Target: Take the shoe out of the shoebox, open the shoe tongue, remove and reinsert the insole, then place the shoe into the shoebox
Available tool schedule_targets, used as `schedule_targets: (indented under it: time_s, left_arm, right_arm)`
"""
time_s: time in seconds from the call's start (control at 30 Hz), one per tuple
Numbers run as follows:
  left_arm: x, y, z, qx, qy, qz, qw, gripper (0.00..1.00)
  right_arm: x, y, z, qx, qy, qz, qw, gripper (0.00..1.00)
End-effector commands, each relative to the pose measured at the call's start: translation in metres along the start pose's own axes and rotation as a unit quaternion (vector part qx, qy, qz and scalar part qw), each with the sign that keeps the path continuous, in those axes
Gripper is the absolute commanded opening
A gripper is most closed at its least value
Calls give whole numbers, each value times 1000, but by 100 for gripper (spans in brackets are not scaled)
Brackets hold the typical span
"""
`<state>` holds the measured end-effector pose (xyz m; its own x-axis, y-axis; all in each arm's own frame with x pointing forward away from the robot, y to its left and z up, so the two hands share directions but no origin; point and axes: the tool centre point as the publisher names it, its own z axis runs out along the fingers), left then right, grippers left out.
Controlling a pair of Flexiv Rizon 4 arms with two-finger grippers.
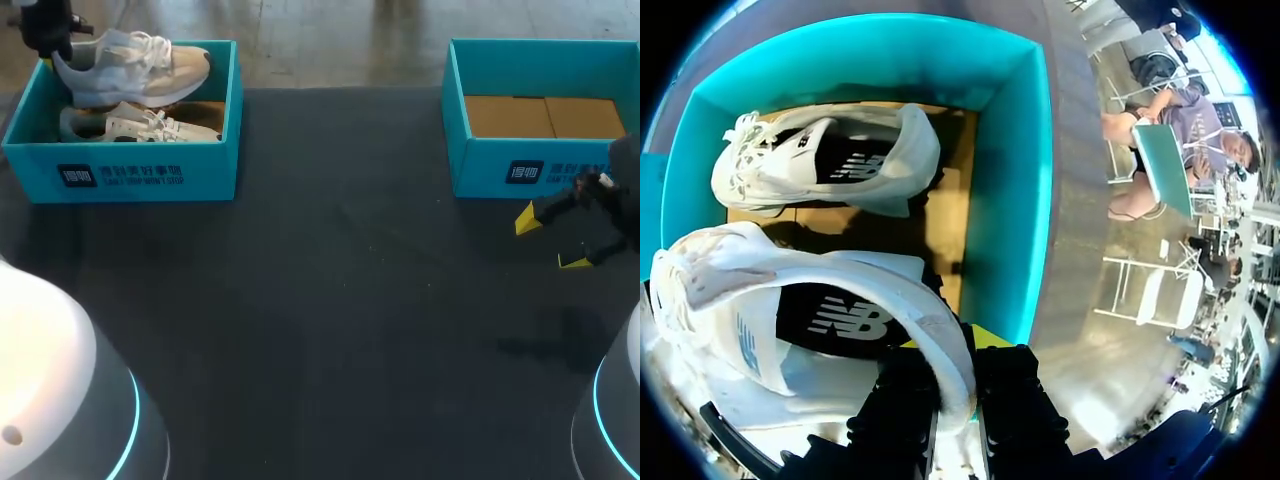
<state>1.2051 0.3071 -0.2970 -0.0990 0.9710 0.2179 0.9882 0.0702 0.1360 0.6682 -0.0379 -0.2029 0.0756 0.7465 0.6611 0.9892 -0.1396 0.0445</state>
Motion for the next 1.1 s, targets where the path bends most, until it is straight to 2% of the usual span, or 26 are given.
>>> schedule_targets:
  time_s: [0.03,0.37,1.1]
  left_arm:
    - [1,2,8,3,-6,4,1000,0]
    - [-2,5,20,-2,-14,13,1000,0]
    - [-15,12,47,17,2,-3,1000,0]
  right_arm:
    - [0,-1,1,0,-2,0,1000,100]
    - [0,-1,1,0,-2,0,1000,100]
    - [0,-1,1,0,-2,0,1000,100]
